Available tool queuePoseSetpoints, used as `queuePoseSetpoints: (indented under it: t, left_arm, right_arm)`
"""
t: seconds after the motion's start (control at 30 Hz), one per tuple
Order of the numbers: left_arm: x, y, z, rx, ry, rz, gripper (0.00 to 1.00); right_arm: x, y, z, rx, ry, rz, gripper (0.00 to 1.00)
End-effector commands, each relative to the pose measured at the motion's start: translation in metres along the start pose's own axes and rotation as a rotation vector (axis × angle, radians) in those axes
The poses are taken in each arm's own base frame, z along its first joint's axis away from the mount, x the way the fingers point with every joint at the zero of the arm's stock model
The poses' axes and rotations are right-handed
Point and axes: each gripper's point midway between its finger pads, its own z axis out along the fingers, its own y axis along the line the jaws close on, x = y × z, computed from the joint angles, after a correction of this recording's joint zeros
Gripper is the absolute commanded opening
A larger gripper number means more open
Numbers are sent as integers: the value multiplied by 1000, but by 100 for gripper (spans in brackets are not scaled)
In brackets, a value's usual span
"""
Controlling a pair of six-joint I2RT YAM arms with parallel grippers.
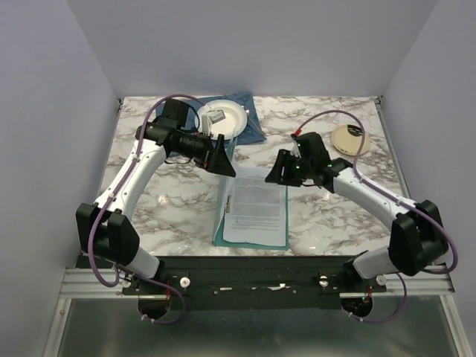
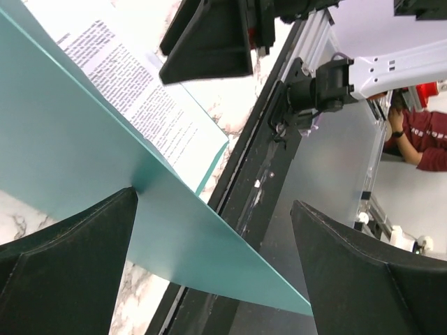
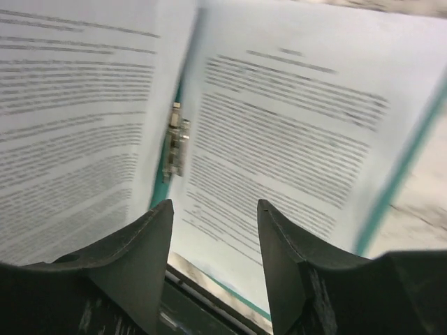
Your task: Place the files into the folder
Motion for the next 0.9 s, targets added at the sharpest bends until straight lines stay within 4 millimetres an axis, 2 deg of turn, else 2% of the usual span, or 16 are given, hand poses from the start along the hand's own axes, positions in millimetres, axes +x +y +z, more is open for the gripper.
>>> queuePoseSetpoints:
  t: [0.0,0.07,0.27,0.37,0.5,0.53,0.63,0.7,0.73,0.77,0.83,0.87]
  left_arm:
    - [0,-9,22,7,48,4,99]
    - [0,-11,33,5,63,18,99]
    - [6,-15,82,-36,131,65,99]
    - [8,-13,105,-60,167,72,99]
    - [7,1,117,-132,197,93,99]
    - [9,4,114,-151,210,95,99]
    - [-5,9,94,-231,195,178,99]
    - [-22,3,70,-263,122,239,99]
    - [-33,8,54,-289,70,240,99]
    - [-39,3,38,-304,27,285,99]
    - [-49,16,12,-385,-27,335,99]
    - [-44,20,1,-424,-40,343,99]
  right_arm:
    - [33,-84,-26,279,36,64,60]
    - [42,-101,-33,312,28,95,60]
    - [45,-121,-47,370,-32,134,61]
    - [46,-126,-45,392,-19,143,61]
    - [49,-137,-37,428,3,158,61]
    - [49,-140,-36,441,9,161,61]
    - [43,-147,-39,481,-16,153,61]
    - [35,-150,-45,506,-50,151,61]
    - [32,-150,-47,512,-60,148,61]
    - [30,-151,-50,523,-73,142,61]
    - [24,-149,-53,526,-86,137,61]
    - [23,-147,-53,520,-86,129,61]
